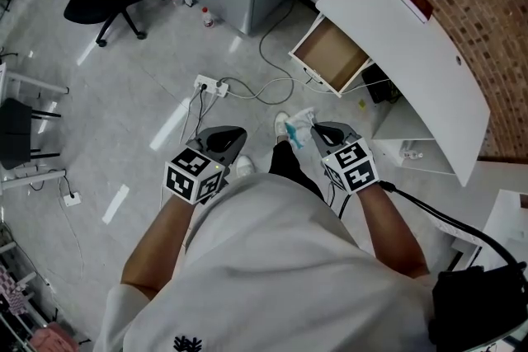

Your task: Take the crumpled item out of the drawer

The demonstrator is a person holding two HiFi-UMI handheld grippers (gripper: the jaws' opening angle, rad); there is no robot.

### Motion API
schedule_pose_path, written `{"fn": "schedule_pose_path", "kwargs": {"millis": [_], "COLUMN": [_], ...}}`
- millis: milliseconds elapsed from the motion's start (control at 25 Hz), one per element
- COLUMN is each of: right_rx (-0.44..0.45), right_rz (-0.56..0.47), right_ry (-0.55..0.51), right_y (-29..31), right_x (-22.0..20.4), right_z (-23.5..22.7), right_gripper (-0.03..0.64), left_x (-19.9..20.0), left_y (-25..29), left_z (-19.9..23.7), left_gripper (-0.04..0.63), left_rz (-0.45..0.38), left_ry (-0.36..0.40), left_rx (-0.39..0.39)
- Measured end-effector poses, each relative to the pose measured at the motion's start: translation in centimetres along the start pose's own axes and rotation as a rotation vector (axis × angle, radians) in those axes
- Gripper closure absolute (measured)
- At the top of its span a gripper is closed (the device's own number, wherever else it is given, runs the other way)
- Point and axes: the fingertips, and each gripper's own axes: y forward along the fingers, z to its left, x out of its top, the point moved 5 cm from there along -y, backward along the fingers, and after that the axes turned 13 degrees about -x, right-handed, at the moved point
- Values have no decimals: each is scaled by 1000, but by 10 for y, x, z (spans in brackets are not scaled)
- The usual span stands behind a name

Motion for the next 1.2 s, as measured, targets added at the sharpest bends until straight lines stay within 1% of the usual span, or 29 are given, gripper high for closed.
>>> {"fn": "schedule_pose_path", "kwargs": {"millis": [320, 1200], "right_rx": [7, 24], "right_rz": [-3, -3], "right_ry": [5, -4], "right_y": [-1, 0], "right_x": [2, 3], "right_z": [1, 9], "right_gripper": [588, 588], "left_x": [3, -6], "left_y": [3, -2], "left_z": [0, 1], "left_gripper": [568, 568], "left_rz": [3, 15], "left_ry": [2, -19], "left_rx": [-7, 0]}}
